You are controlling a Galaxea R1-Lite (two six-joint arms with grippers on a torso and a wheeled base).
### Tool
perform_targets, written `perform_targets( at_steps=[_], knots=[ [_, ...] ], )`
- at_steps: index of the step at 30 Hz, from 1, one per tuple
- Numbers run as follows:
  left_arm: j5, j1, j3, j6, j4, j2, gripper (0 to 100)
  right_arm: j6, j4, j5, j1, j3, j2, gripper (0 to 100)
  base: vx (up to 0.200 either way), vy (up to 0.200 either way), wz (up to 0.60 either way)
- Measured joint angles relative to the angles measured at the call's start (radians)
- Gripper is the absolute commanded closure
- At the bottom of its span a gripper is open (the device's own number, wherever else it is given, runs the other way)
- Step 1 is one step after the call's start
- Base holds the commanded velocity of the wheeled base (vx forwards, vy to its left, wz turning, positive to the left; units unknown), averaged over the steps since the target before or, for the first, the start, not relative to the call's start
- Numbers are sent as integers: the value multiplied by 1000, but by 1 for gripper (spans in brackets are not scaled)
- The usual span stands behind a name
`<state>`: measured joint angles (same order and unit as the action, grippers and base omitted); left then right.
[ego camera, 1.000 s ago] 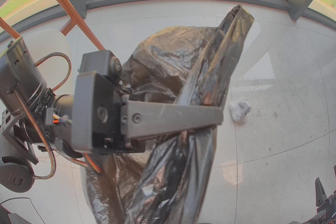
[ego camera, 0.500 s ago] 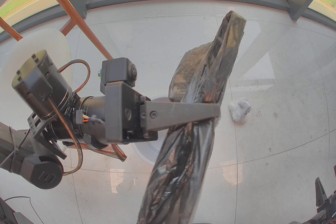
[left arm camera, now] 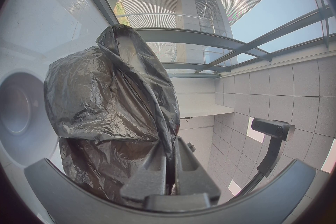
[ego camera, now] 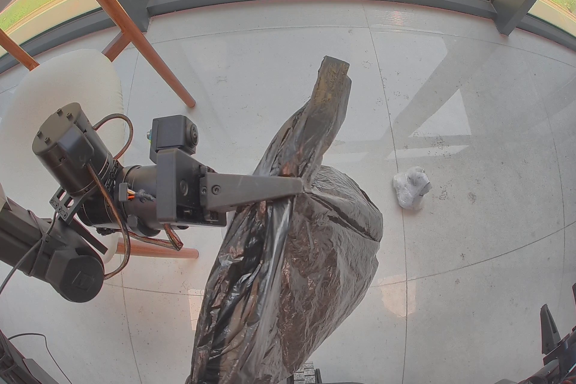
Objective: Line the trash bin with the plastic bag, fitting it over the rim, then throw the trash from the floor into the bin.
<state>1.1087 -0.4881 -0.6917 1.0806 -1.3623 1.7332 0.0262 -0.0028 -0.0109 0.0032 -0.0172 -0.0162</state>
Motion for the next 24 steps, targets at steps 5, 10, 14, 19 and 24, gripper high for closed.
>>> perform_targets(
  at_steps=[5, 10, 14, 19, 24],
  knots=[
    [36, 37, -3, 0, -1, 2, 100, 0, 0, 0, 0, 0, 0, 0, 0, 0, 0],
    [80, 84, -9, 0, -1, 0, 100, 0, 0, 0, 0, 0, 0, 0, 0, 0, 0],
    [88, 127, -25, 0, -1, -2, 100, 0, 0, 0, 0, 0, 0, 0, 0, 0, 0],
    [110, 184, -45, 0, -1, -3, 100, 0, 0, 0, 0, 0, 0, 0, 0, 0, 0],
    [171, 243, -52, 0, -1, -4, 100, 0, 0, 0, 0, 0, 0, 0, 0, 0, 0]
  ],
)
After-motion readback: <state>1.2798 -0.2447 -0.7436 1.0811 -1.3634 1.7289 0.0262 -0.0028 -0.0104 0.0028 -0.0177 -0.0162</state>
